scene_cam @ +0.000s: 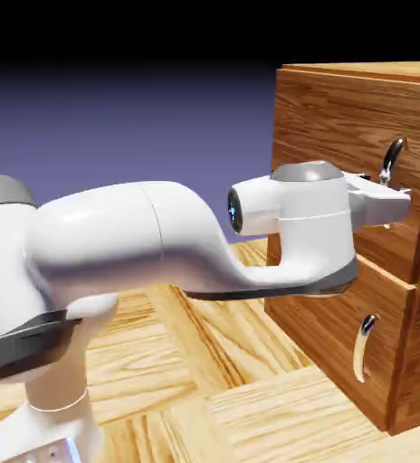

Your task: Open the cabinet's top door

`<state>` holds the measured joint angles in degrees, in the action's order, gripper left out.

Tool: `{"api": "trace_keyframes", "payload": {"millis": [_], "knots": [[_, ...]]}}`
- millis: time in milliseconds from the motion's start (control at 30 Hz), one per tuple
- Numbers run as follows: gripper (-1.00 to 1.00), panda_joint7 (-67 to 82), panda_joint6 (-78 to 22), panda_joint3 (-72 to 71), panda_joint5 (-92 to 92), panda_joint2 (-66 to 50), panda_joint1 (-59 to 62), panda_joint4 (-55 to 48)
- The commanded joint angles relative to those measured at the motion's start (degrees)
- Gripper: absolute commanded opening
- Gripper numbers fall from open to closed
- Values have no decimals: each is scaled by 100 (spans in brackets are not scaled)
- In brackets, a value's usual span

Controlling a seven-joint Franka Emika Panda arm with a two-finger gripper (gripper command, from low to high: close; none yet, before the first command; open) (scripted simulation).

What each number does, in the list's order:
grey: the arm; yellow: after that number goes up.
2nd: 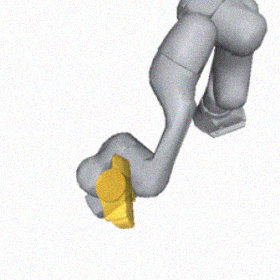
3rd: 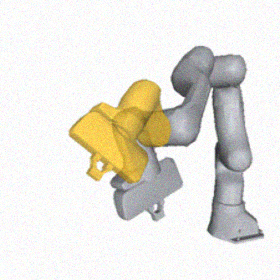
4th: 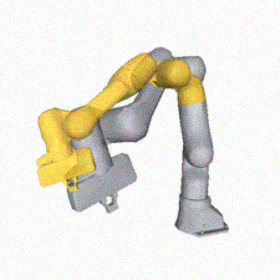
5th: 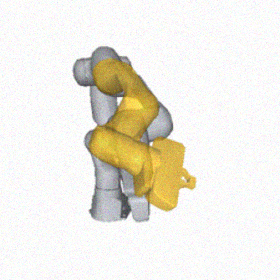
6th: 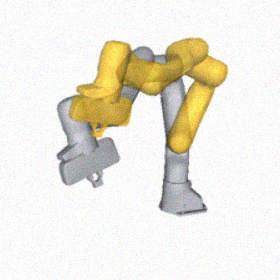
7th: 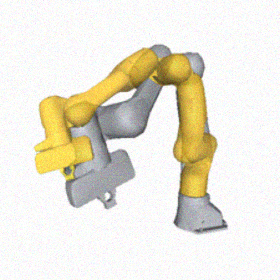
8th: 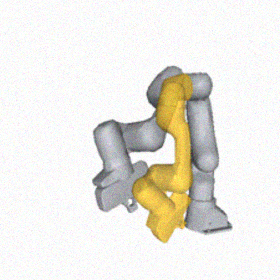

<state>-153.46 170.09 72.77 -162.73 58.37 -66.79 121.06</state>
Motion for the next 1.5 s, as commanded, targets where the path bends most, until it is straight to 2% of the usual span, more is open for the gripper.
{"api": "trace_keyframes", "payload": {"millis": [0,433,867,1300,1467], "knots": [[-100,-16,-123,-124,59,-18,207,197],[-100,72,-1568,-2086,1336,133,2906,2583],[-100,888,-2890,-4736,4093,1426,5044,4640],[-100,1776,-4366,-7343,7298,2695,5169,5482],[-100,1836,-5489,-7366,7360,2778,4181,5520]]}}
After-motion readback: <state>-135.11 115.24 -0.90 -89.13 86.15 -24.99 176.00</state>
